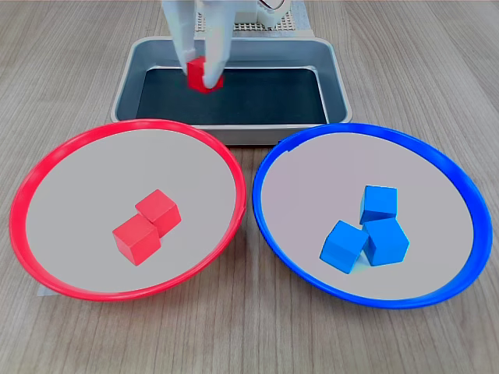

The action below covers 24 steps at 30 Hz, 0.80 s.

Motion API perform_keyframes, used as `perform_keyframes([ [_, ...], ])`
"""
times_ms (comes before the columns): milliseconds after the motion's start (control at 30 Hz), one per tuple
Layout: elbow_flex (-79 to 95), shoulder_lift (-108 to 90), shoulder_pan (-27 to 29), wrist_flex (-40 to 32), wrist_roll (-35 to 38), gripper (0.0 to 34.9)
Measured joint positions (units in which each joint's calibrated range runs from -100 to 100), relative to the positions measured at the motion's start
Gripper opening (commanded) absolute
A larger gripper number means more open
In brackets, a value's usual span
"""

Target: Move six blocks from tray to matching dishes

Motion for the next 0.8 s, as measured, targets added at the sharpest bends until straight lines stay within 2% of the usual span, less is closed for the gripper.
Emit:
perform_keyframes([
  [200, -33.94, 24.13, 3.63, -7.01, -22.56, 0.2],
  [233, -38.93, 28.64, 3.98, -8.16, -23.88, 4.1],
  [267, -42.47, 32.31, 4.25, -9.38, -24.42, 10.6],
  [333, -45.55, 36.49, 4.34, -11.17, -24.57, 18.4],
  [400, -47.37, 40.84, 4.51, -14.85, -24.71, 21.9],
  [433, -47.46, 41.94, 5.49, -18.84, -24.96, 19.8],
  [467, -47.46, 41.94, 5.75, -19.17, -24.96, 18.9],
  [533, -47.46, 41.69, 6.37, -20.23, -25.15, 12.5],
  [600, -41.92, 38.19, 6.37, -25.04, -25.49, 0.3],
  [733, -15.79, 18.93, 5.66, -37.85, -29.06, 0.1],
  [800, -0.27, 5.71, 4.25, -41.44, -31.99, 0.1],
])
